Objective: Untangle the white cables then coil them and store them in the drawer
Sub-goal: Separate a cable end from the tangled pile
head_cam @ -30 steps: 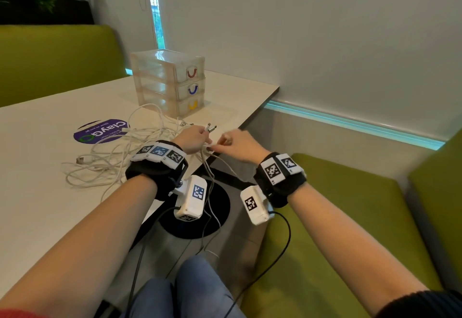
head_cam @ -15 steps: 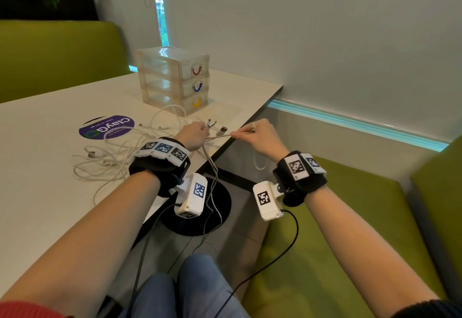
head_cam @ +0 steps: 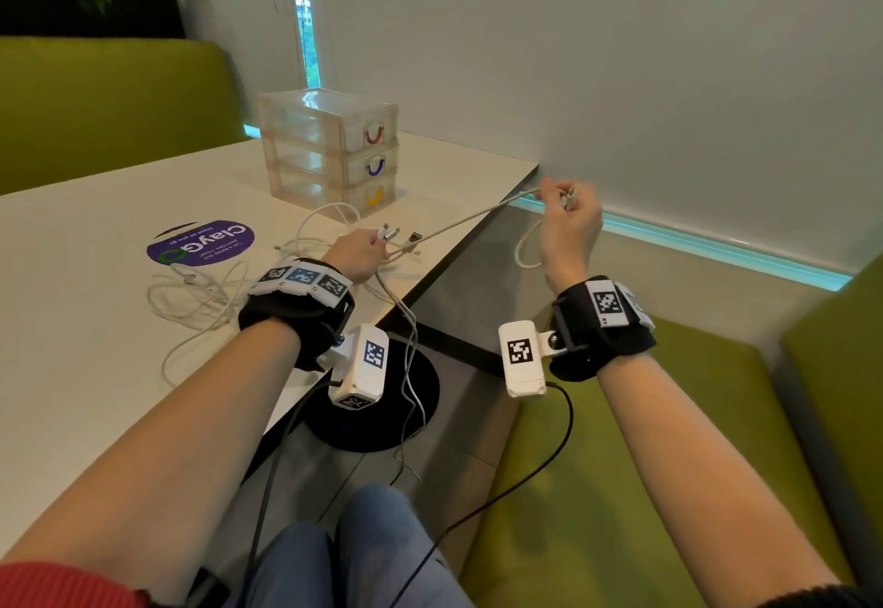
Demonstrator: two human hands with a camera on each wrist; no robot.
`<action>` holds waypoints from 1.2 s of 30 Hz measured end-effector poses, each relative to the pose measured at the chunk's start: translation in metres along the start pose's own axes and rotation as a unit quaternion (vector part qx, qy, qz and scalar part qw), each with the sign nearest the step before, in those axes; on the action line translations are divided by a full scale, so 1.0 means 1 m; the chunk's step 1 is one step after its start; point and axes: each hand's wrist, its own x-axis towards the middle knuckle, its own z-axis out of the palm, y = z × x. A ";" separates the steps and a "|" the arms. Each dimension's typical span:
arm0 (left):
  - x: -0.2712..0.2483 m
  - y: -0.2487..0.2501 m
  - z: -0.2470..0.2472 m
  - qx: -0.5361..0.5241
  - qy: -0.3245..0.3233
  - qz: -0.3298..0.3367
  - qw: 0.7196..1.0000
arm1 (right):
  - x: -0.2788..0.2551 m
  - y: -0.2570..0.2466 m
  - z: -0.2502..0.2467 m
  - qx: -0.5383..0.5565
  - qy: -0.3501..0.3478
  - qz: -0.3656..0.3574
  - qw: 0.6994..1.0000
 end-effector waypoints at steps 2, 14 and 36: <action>0.000 -0.001 0.002 -0.018 -0.007 -0.003 1.000 | -0.010 -0.004 0.007 0.078 -0.078 0.032 0.993; -0.001 -0.001 0.001 -0.048 -0.021 -0.001 0.999 | -0.044 0.002 0.060 -0.399 -0.434 -0.153 0.793; 0.002 -0.002 0.000 -0.015 -0.010 -0.007 1.000 | -0.021 0.009 0.052 -0.179 -0.410 -0.008 0.894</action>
